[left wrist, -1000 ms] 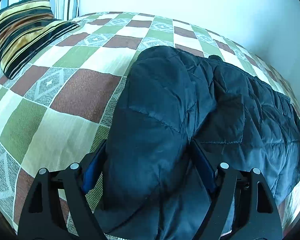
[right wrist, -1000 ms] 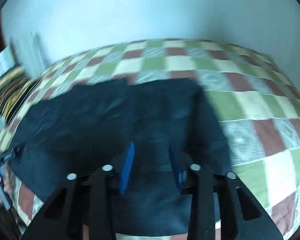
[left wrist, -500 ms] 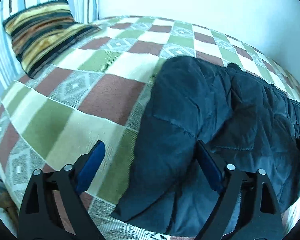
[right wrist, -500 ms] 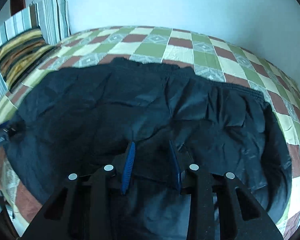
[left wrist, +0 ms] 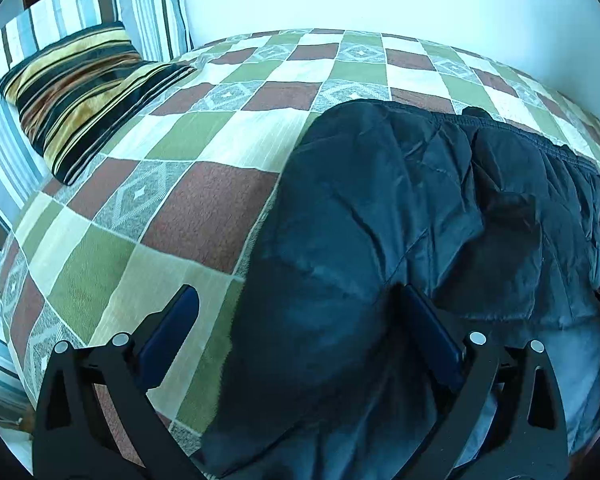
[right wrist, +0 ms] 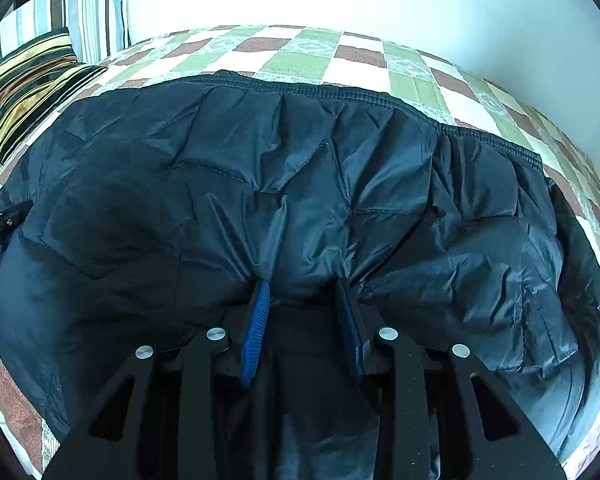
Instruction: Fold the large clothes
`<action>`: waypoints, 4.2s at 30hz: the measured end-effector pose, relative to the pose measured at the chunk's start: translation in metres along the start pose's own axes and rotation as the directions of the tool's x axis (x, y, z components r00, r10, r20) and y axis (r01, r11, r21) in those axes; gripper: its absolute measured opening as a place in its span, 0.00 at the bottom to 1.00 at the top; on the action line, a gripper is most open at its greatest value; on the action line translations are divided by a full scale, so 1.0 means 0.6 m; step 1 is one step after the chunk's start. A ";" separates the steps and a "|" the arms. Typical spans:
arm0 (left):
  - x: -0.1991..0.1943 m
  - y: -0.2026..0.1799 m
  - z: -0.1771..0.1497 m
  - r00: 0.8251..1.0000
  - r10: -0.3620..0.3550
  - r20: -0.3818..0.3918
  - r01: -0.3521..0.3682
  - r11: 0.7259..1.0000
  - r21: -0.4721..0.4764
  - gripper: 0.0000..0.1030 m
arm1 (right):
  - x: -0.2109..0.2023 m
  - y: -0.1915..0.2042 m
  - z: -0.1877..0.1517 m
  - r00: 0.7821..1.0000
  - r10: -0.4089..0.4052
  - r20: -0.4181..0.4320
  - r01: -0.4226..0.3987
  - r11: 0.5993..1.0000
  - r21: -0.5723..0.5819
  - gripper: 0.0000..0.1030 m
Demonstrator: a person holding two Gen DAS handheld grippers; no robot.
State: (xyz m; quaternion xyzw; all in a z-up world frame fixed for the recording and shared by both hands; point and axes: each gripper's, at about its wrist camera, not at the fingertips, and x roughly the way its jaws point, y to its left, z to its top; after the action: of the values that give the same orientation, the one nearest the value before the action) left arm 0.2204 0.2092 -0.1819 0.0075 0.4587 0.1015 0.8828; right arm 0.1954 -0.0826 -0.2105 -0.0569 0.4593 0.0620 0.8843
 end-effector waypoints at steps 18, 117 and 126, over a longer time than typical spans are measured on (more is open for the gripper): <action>0.040 0.034 -0.017 0.956 -0.225 -0.189 0.208 0.973 -0.104 0.98 | -0.004 0.002 -0.009 0.999 -0.003 0.043 0.002 1.000 0.007 0.34; -0.253 -0.696 -0.122 0.958 -0.256 0.128 0.111 0.745 0.657 0.11 | -0.189 -0.439 -0.245 0.954 -0.299 0.006 0.267 0.860 0.435 0.67; -0.316 -0.661 -0.117 0.931 -0.323 0.169 0.148 0.759 0.634 0.37 | -0.219 -0.430 -0.238 0.945 -0.326 0.019 0.290 0.865 0.410 0.67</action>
State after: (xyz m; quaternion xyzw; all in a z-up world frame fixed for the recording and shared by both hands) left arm 0.1256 -0.2203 -0.1116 0.2476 0.3398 -0.1672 0.8918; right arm 0.0468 -0.3669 -0.1731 0.0557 0.4078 -0.1731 0.8948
